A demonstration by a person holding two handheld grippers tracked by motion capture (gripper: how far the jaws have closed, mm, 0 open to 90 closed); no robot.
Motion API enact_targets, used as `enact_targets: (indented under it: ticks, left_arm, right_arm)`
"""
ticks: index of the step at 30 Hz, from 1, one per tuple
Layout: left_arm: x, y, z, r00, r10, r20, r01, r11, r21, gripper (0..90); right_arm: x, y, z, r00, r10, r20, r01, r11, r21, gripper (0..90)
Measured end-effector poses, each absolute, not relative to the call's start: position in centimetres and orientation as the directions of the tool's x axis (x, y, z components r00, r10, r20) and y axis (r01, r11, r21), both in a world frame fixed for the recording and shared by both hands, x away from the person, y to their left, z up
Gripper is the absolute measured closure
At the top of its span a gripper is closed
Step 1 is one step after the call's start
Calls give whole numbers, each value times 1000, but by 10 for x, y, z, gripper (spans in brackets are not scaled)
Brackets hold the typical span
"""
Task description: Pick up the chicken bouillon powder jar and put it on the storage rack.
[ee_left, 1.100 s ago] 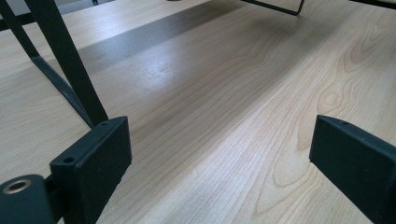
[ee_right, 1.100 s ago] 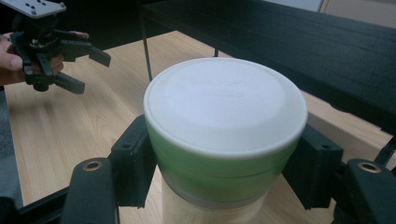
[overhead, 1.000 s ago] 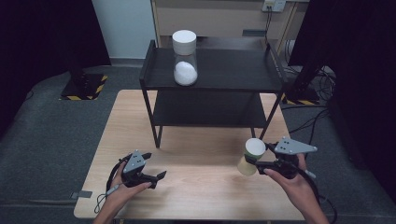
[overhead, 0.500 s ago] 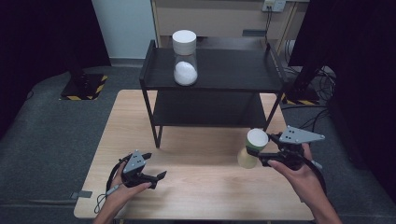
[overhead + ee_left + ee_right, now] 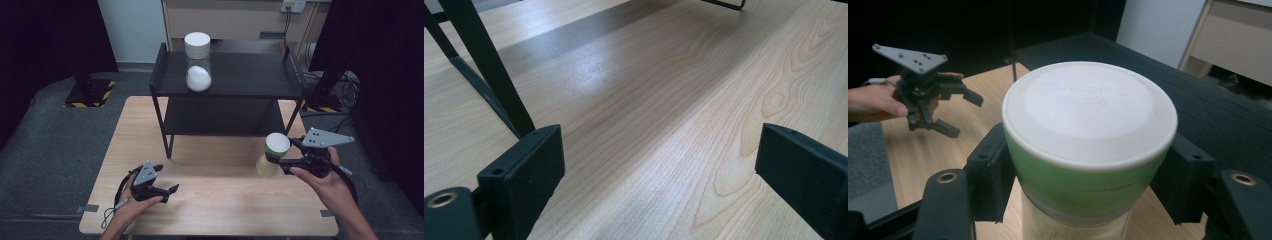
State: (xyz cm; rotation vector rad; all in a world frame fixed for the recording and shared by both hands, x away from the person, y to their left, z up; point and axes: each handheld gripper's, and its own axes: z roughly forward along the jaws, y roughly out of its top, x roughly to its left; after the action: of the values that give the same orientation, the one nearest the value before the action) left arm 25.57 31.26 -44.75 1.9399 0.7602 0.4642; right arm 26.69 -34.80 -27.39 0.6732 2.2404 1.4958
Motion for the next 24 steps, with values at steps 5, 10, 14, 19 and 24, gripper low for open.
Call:
enact_targets:
  ticks: [5, 10, 14, 19, 24]
  left_arm:
    - [256, 313, -448, 733, 680, -1, 315, -339, 887, 43]
    - [256, 313, -447, 736, 677, -2, 315, -340, 886, 41]
    - [256, 313, -447, 737, 676, -4, 316, -339, 886, 40]
    - [256, 313, -447, 738, 675, -5, 317, -340, 886, 40]
    - [256, 312, -447, 739, 673, -5, 316, -340, 886, 39]
  right_arm:
    - [268, -347, -266, -834, 550, -41, 169, 326, 930, 344]
    - [270, -345, -257, -843, 535, -48, 162, 339, 927, 344]
    - [272, -345, -250, -850, 523, -64, 150, 357, 922, 344]
    - [273, -345, -244, -855, 515, -67, 143, 359, 922, 344]
    - [272, -344, -236, -850, 520, -82, 129, 358, 925, 344]
